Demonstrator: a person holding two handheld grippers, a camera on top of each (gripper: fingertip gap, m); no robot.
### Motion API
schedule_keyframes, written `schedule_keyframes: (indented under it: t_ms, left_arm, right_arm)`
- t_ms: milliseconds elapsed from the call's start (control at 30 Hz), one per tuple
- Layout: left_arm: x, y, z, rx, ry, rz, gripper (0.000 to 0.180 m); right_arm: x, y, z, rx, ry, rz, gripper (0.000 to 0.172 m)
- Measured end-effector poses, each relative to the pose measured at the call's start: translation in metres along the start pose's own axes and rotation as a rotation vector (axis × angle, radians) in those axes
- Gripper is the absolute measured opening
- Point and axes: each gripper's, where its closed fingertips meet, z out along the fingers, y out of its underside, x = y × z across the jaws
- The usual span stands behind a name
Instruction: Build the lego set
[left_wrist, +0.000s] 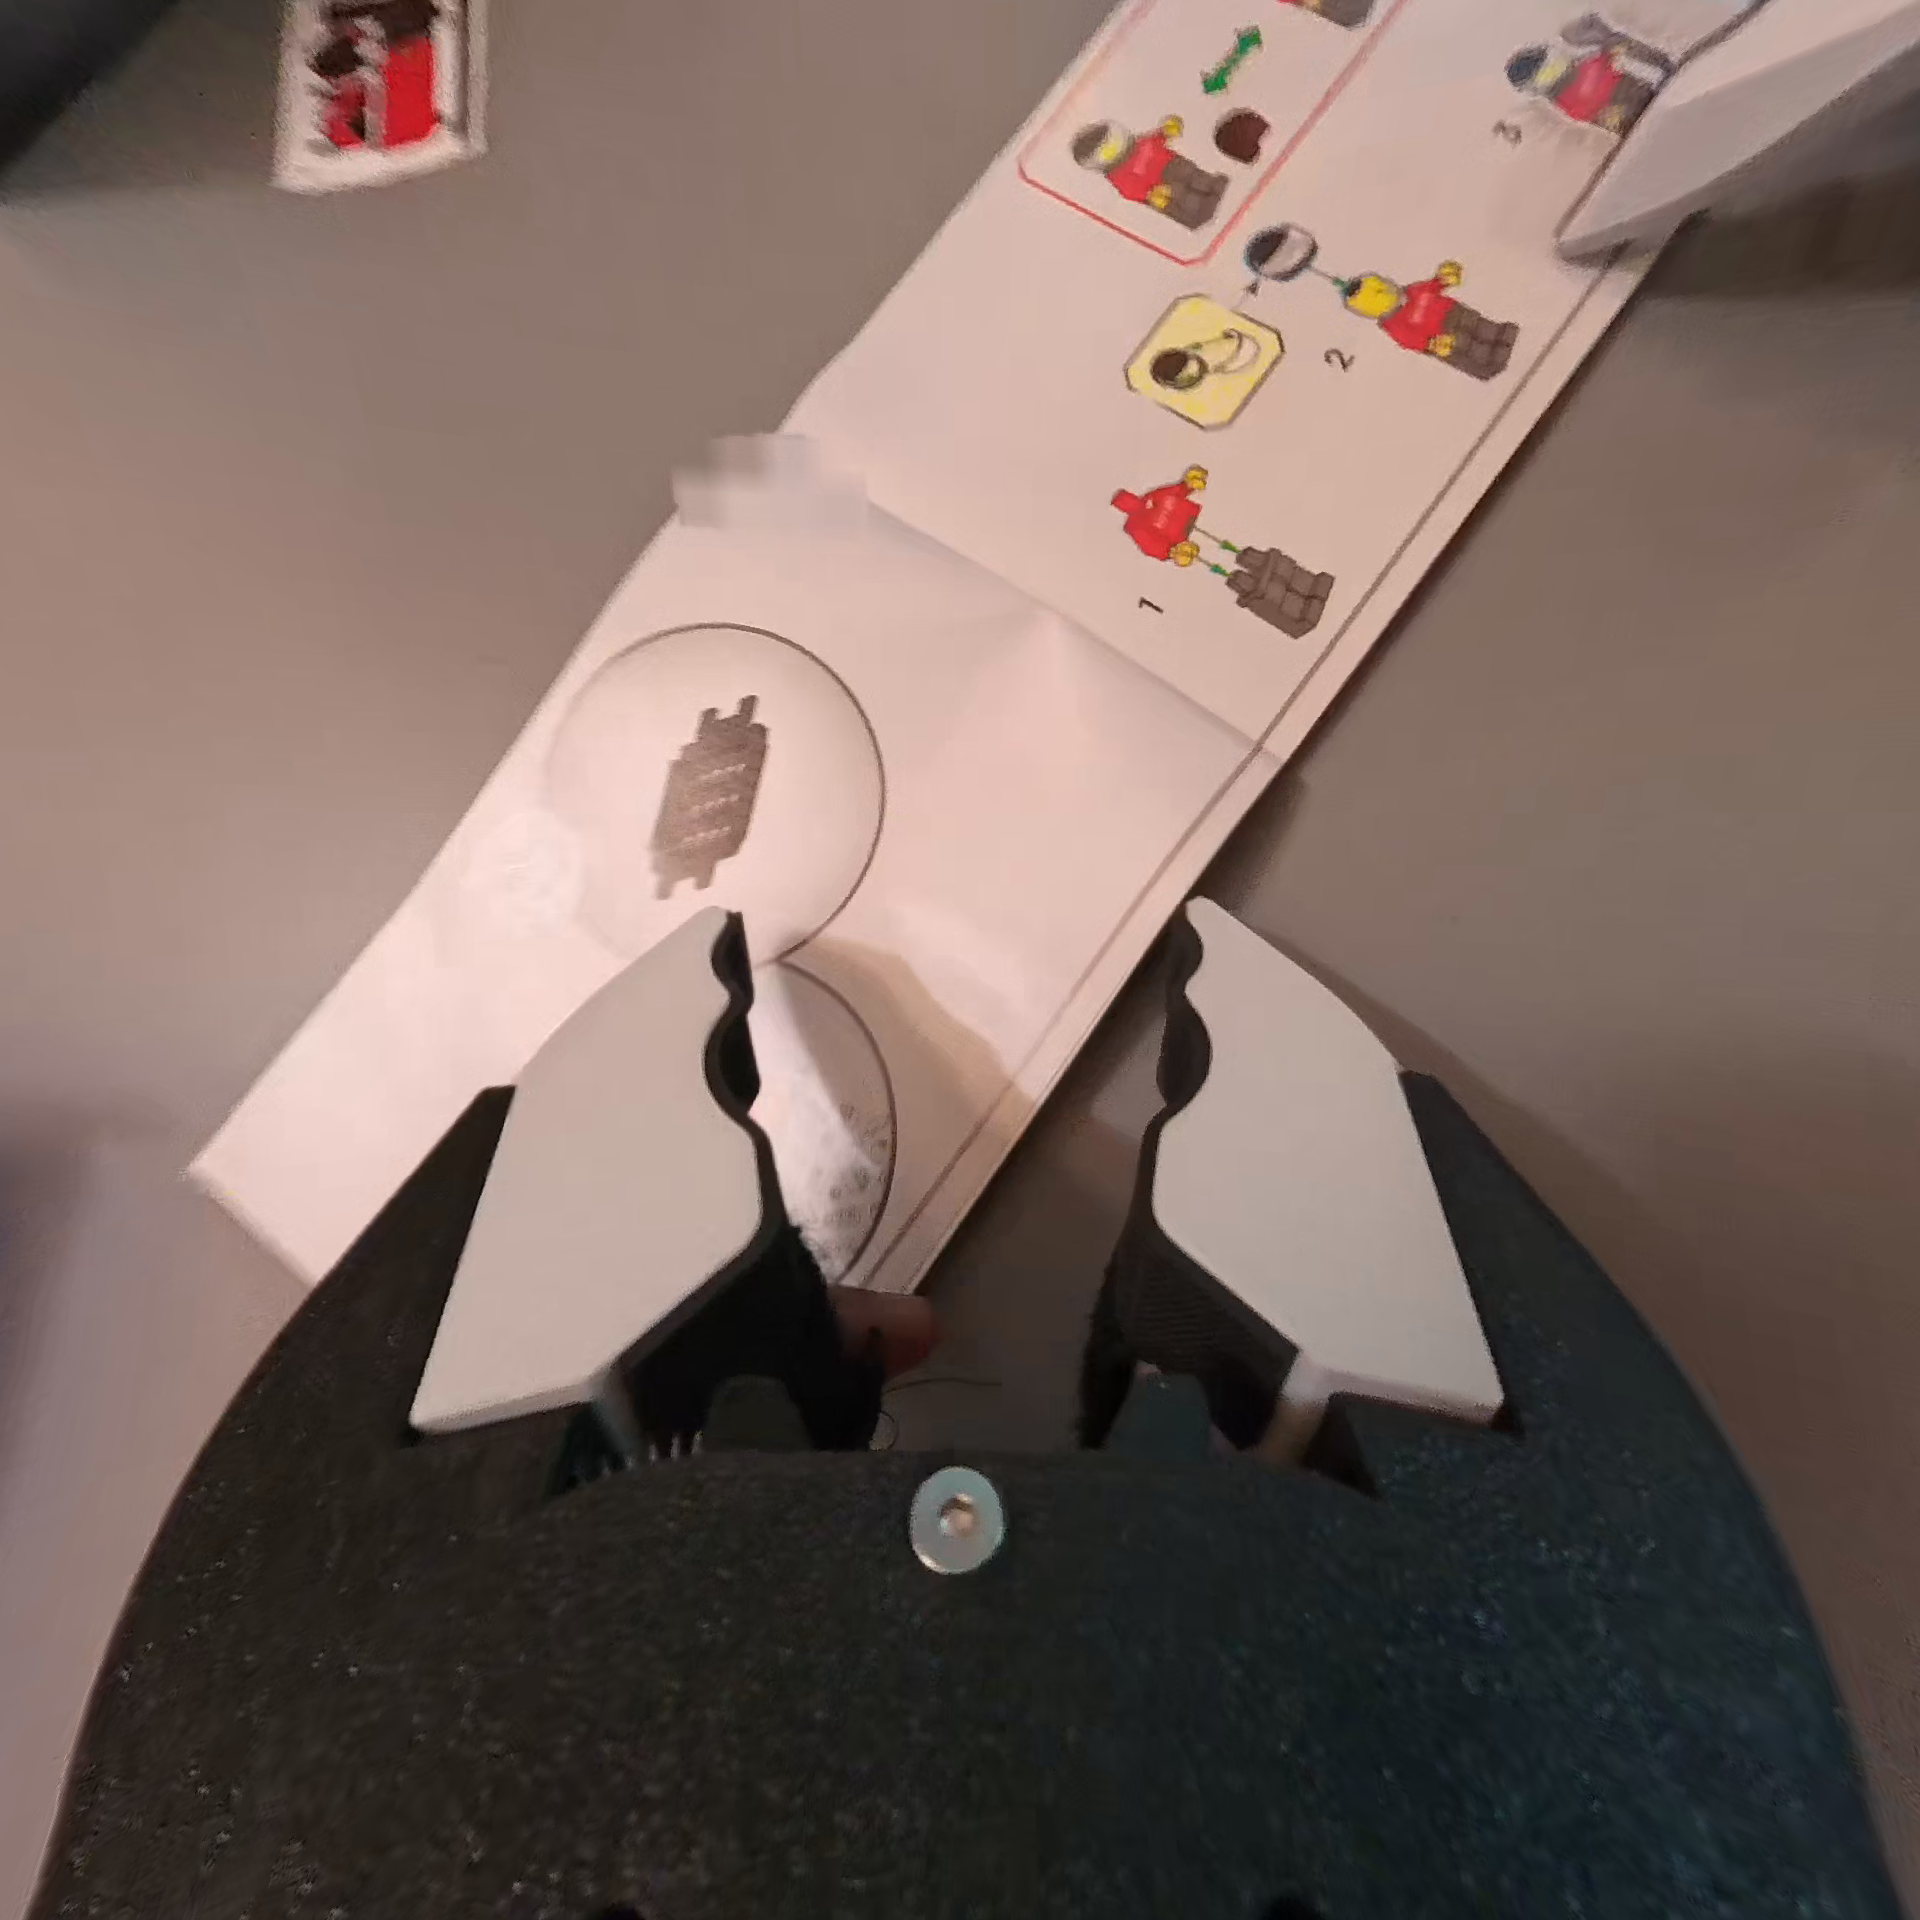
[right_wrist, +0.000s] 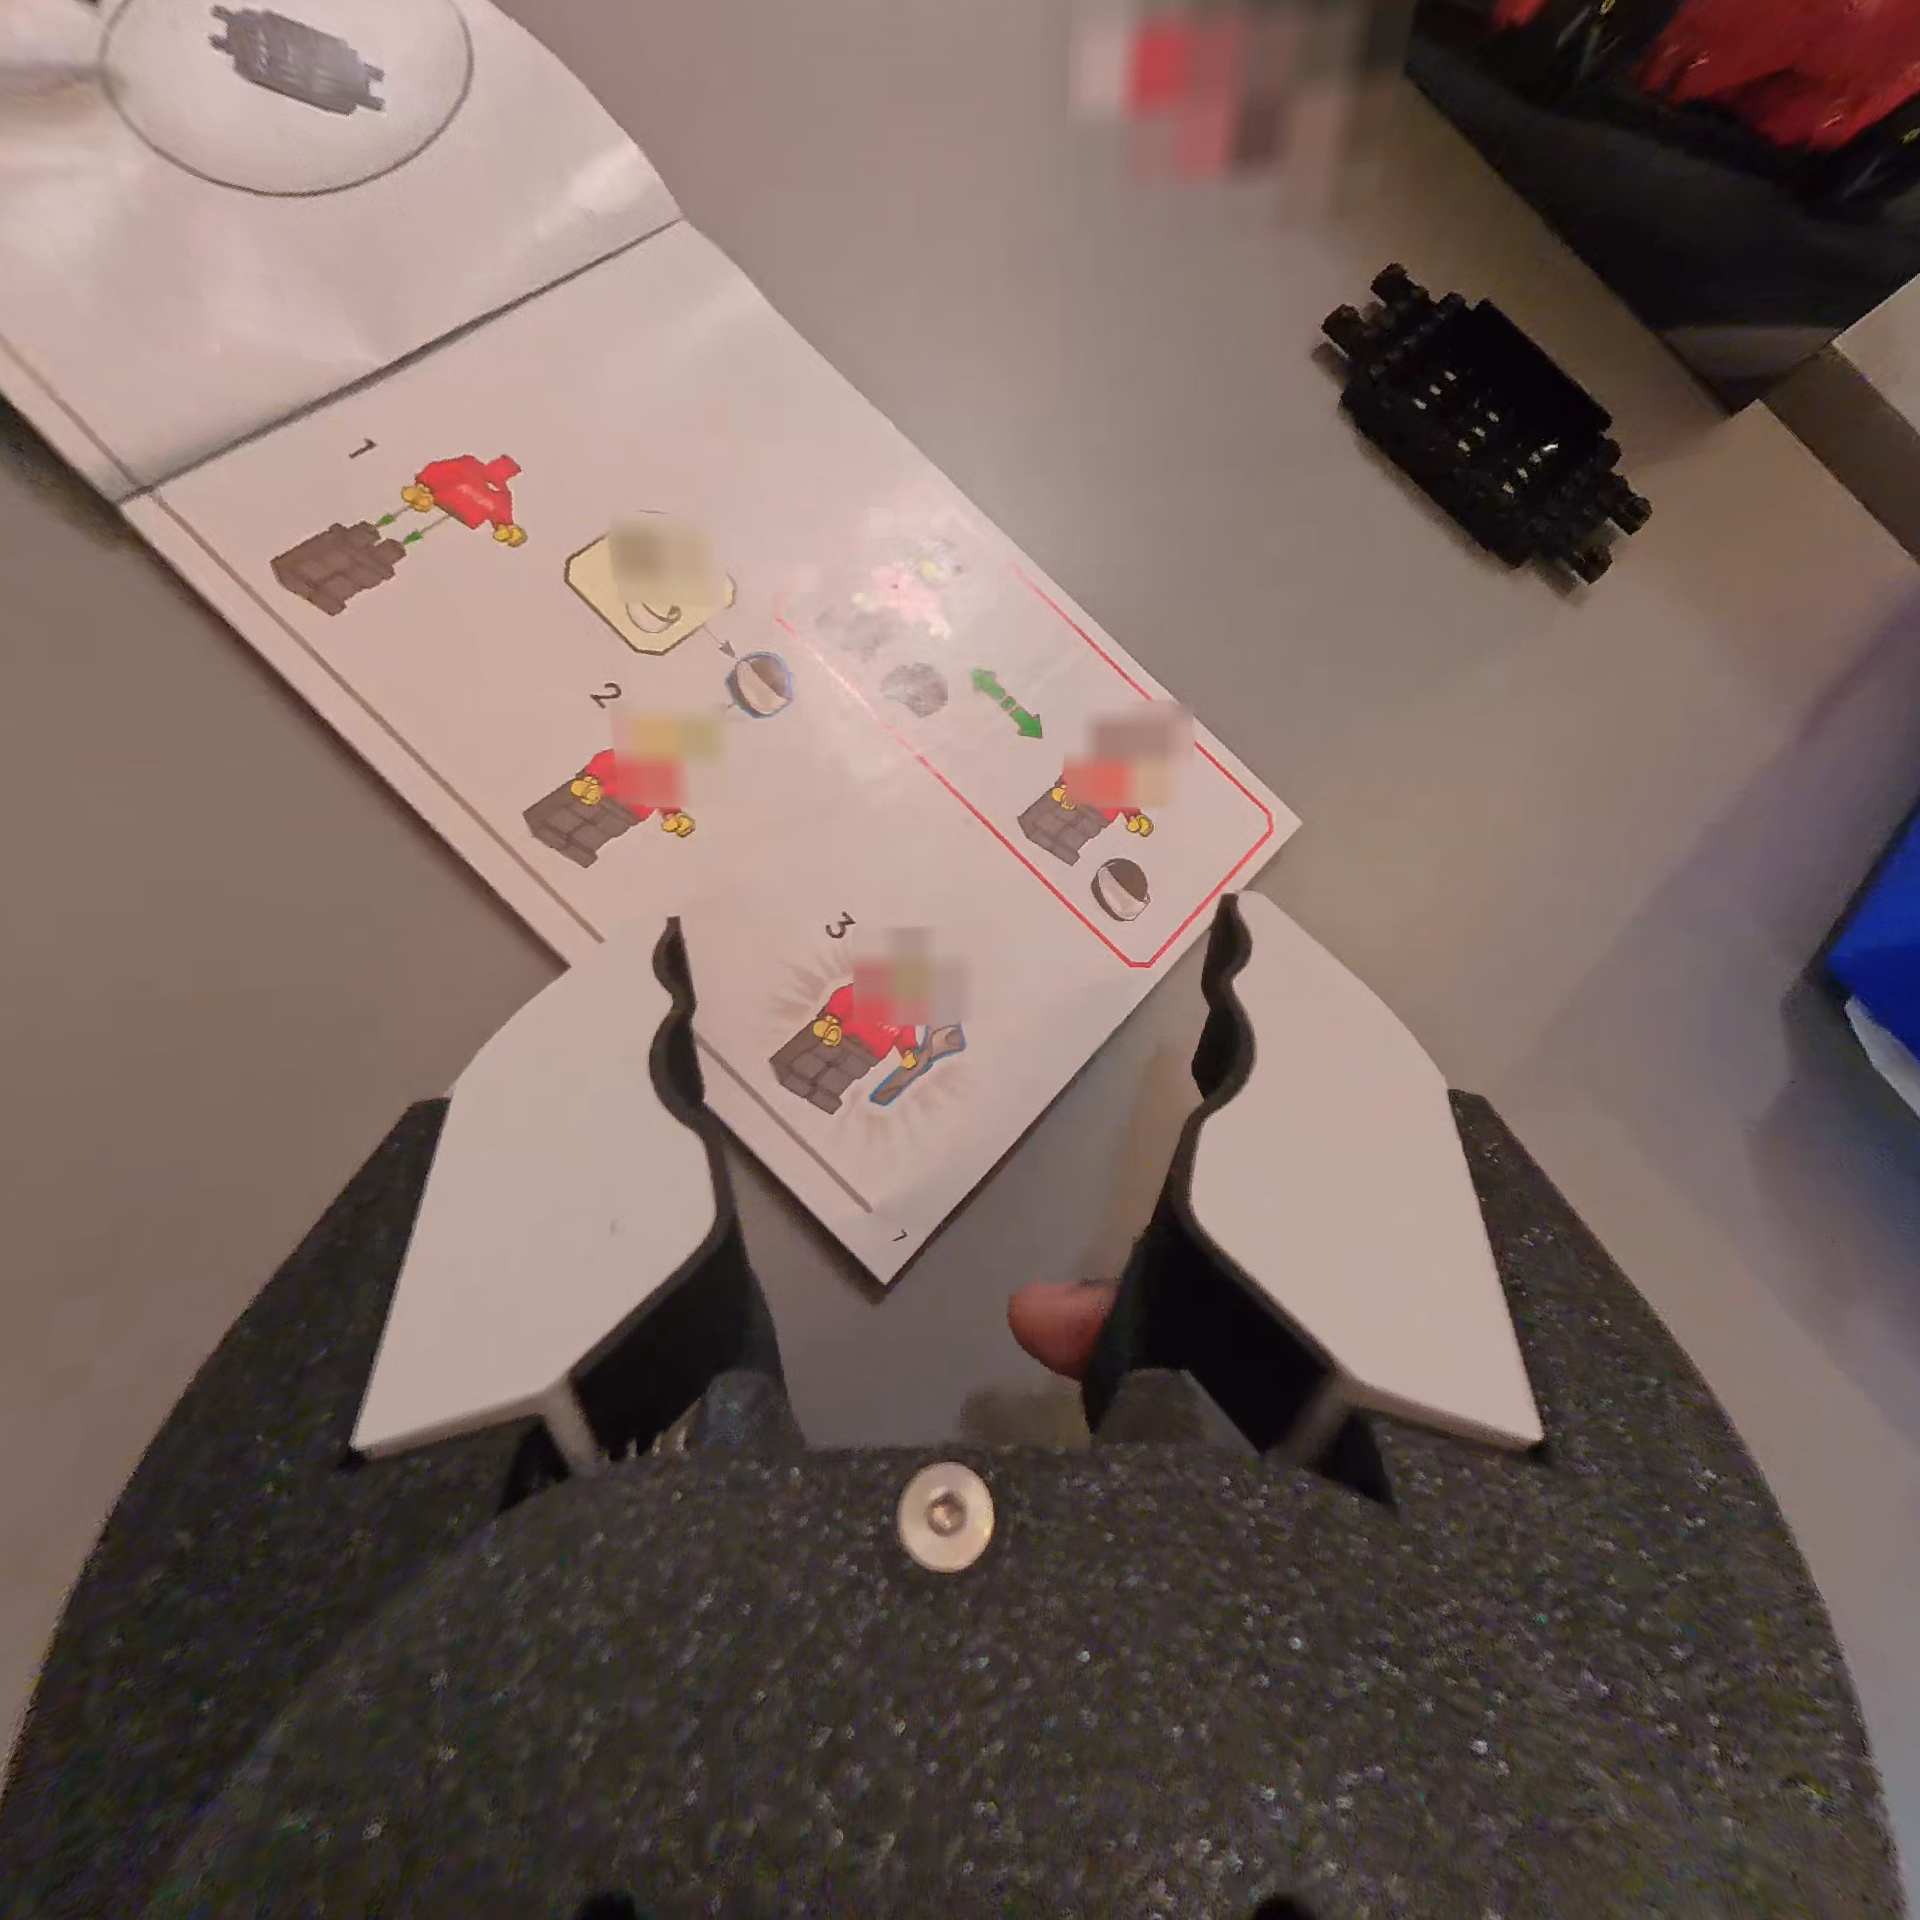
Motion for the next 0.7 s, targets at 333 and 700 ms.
schedule_keyframes:
  t_ms: [333, 700]
  left_arm:
    - [0.013, -0.036, -0.043, 0.352, 0.085, -0.061, 0.016]
    - [0.013, 0.001, -0.017, 0.156, -0.005, 0.06, 0.046]
  right_arm:
    - [-0.037, -0.026, -0.019, 0.181, -0.196, 0.309, 0.031]
    - [-0.024, 0.012, -0.021, 0.019, -0.181, 0.328, 0.106]
